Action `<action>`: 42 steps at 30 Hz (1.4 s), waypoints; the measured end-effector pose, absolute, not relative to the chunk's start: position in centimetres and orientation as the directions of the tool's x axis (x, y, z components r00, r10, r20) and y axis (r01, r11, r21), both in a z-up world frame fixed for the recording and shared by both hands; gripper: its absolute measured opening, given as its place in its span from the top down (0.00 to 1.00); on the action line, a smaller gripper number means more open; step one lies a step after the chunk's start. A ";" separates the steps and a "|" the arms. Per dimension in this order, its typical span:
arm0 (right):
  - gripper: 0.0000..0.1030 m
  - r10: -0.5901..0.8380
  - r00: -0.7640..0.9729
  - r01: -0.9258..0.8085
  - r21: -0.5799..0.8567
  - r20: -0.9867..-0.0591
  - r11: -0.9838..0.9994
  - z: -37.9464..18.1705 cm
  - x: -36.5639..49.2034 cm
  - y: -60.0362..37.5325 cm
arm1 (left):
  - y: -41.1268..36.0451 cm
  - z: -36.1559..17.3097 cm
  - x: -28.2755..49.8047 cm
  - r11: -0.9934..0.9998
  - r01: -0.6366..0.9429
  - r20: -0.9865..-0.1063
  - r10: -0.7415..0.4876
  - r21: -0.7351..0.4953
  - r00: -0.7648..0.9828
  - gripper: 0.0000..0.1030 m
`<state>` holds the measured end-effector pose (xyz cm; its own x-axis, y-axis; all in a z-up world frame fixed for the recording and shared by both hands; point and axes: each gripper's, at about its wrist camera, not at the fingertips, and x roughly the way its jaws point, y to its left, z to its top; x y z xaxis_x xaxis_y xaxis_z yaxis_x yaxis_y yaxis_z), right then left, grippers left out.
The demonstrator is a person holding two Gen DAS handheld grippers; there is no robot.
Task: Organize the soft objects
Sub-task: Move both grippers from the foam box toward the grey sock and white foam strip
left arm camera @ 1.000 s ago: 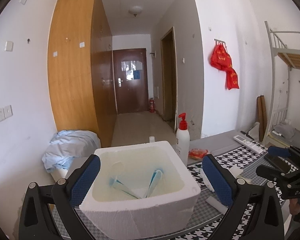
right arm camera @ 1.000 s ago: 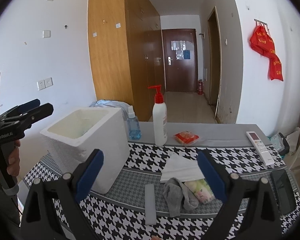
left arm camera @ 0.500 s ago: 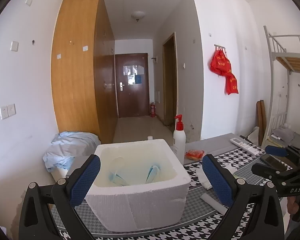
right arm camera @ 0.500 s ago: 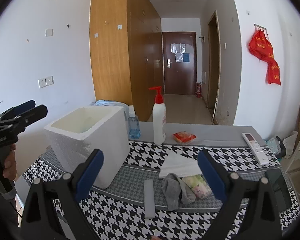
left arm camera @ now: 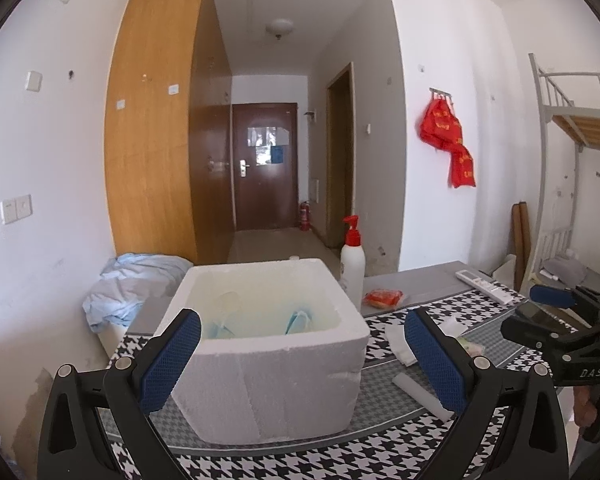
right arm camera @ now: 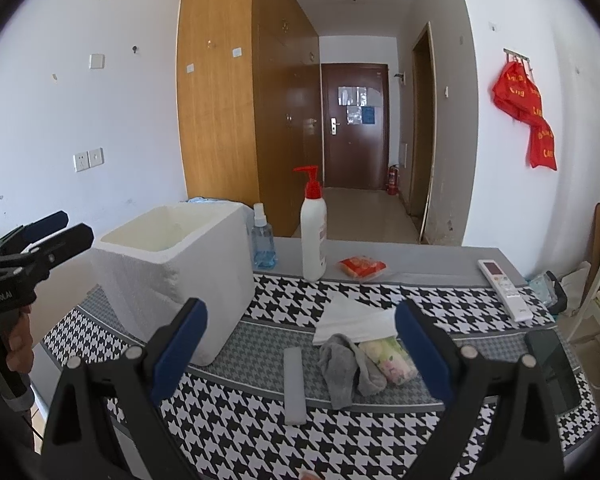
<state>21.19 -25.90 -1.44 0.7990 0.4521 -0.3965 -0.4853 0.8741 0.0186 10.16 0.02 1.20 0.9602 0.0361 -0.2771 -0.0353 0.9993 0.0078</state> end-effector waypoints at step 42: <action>0.06 0.368 0.815 -0.395 0.034 -0.448 0.918 -4.9 20.7 -28.5 | -3.8 -3.0 10.9 0.997 0.072 -0.379 -0.078 -0.030 0.922 0.01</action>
<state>20.74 -28.47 -4.89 0.8150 0.3678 -0.4478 -0.3954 0.9179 0.0343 10.93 -3.76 -2.95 0.9221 -0.0778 -0.3791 0.0718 0.9970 -0.0300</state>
